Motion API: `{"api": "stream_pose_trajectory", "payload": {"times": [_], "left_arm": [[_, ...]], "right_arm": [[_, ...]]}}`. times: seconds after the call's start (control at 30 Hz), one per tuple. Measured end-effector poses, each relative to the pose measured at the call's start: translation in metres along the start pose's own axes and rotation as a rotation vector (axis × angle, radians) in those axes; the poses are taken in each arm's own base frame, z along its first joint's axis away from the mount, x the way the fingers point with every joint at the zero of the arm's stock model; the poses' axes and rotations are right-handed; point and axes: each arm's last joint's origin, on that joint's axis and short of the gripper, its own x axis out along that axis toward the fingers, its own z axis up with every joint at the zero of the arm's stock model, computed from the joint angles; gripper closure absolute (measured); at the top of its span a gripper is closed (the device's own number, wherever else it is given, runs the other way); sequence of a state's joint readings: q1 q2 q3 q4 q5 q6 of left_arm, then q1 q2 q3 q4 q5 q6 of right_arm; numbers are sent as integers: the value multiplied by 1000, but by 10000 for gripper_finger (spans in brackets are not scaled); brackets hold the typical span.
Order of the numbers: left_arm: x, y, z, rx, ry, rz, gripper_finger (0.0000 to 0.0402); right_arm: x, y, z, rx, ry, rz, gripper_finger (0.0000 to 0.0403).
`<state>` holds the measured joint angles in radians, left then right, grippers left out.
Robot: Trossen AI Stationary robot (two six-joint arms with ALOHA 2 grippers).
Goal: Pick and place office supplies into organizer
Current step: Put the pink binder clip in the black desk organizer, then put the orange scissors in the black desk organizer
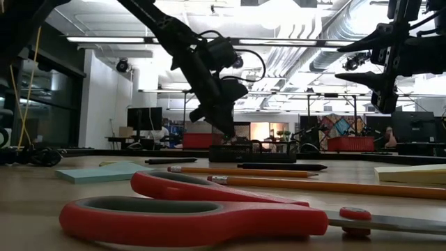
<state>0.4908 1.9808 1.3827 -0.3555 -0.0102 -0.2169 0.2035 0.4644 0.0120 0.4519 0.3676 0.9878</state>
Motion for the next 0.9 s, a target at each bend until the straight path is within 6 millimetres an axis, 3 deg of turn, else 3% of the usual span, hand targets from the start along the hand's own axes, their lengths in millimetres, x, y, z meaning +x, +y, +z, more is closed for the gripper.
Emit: {"api": "stream_pose_trajectory", "payload": {"times": [0.3, 0.4, 0.5, 0.67, 0.8, 0.9], "left_arm": [[-1, 0, 2, -20, -20, 3, 317], [-12, -4, 11, -58, -77, -79, 307], [-44, -18, 27, -40, -219, -170, 307], [-116, -47, 39, -74, -488, -182, 327], [-159, -58, 25, -64, -663, -150, 336], [-163, -59, -4, -63, -681, -170, 334]], "right_arm": [[0, 0, 0, 1, 0, 0, 210], [0, 1, 0, 22, -4, 6, 210], [0, 2, 1, 35, -5, 26, 210], [0, 3, 1, 37, 14, 46, 210], [0, 4, 1, 39, 26, 61, 210], [0, 5, 1, 40, 39, 74, 210]]}}
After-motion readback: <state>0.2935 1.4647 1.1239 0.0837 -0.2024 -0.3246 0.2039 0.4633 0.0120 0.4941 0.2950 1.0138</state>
